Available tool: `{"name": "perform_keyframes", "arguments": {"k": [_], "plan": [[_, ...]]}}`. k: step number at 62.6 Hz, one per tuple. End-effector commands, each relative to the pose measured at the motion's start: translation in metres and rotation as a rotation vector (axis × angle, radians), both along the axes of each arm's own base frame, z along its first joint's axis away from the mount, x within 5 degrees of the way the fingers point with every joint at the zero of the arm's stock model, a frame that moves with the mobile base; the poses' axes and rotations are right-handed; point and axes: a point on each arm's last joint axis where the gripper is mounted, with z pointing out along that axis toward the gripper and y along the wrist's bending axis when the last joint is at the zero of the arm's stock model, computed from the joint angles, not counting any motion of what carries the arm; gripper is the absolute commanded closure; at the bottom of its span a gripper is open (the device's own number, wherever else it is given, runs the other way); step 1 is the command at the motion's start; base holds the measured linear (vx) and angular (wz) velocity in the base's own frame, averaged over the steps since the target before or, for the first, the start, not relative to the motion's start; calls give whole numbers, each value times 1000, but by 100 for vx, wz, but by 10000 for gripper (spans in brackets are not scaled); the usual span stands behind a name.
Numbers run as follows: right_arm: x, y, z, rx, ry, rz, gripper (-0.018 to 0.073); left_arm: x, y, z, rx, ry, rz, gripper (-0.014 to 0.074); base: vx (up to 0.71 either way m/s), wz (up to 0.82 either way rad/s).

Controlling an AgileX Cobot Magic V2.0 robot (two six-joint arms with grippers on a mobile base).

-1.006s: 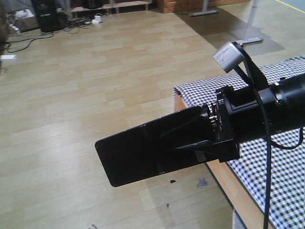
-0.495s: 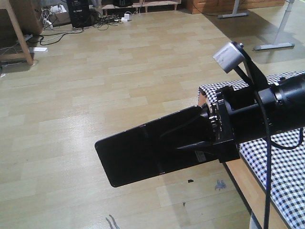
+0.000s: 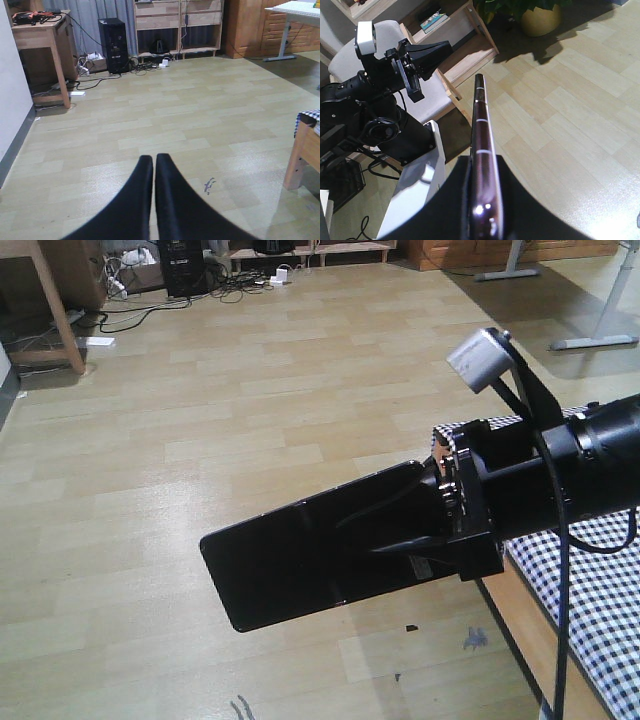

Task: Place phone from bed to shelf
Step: 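Drive the base away from the bed toward the wooden shelf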

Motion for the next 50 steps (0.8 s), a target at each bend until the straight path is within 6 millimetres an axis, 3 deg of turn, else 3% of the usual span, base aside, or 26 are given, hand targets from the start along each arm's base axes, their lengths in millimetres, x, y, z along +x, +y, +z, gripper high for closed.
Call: {"name": "perform_keyframes", "arguments": {"k": [1,50], "plan": [[-12,2,20,92,-1,57,561,0,0,4,-5,-71,3,595,7,7],[-12,2,20,92,-1,57,561,0,0,4,-5,-71,3,595,15,10]]}}
